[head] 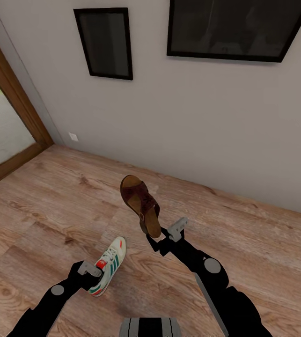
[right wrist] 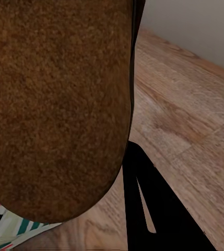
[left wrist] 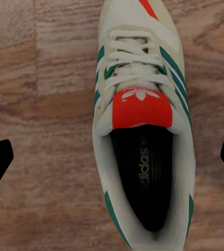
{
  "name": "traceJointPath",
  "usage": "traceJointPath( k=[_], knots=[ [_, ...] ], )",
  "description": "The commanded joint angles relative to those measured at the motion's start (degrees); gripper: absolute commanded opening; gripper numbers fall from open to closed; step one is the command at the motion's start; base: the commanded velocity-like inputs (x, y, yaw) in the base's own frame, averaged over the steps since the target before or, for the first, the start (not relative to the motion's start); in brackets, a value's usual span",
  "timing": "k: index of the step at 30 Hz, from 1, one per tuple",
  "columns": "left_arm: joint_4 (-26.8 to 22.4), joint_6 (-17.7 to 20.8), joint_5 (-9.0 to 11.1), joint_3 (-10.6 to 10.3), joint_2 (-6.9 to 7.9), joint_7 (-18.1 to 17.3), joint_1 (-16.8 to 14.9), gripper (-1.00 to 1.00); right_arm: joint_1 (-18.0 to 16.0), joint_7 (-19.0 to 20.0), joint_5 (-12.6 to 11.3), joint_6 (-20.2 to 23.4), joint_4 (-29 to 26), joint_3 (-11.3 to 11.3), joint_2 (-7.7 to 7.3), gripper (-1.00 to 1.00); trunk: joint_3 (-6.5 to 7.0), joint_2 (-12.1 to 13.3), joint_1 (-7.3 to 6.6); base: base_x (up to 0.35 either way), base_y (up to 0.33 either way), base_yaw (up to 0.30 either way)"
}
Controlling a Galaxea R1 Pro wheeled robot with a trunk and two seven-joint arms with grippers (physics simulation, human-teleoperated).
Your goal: Pick up the two gym shoes and the two sandals from the corridor floor and place them onto the hallstand (shoe rack) in the corridor, making sure they are on the rack and not on the floor. Arrange them so the two gym shoes are next to each other and the two sandals are next to each other.
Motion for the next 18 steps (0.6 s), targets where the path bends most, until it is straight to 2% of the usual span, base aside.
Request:
traceJointPath(
  k=[1, 6, 18],
  knots=[
    [-0.07, 0.0, -0.4, -0.04, 0.03, -0.13, -0.01, 1.0, -0.02, 0.14, -0.01, 0.41, -0.1, -0.01, 0.03, -1.0, -0.27, -0.03, 0.01, 0.0, 0.0, -0.008],
    [-0.07, 0.0, -0.4, -0.04, 0.01, -0.13, -0.01, 1.0, -0.02, 0.14, -0.01, 0.41, -0.11, -0.01, 0.01, -1.0, -1.45, -0.1, 0.14, 0.0, 0.0, -0.004],
    [-0.07, 0.0, -0.4, -0.04, 0.02, -0.13, -0.01, 1.0, -0.02, 0.14, -0.01, 0.41, -0.1, -0.01, 0.0, -1.0, -1.96, -0.1, 0.14, 0.0, 0.0, 0.0]
  ],
)
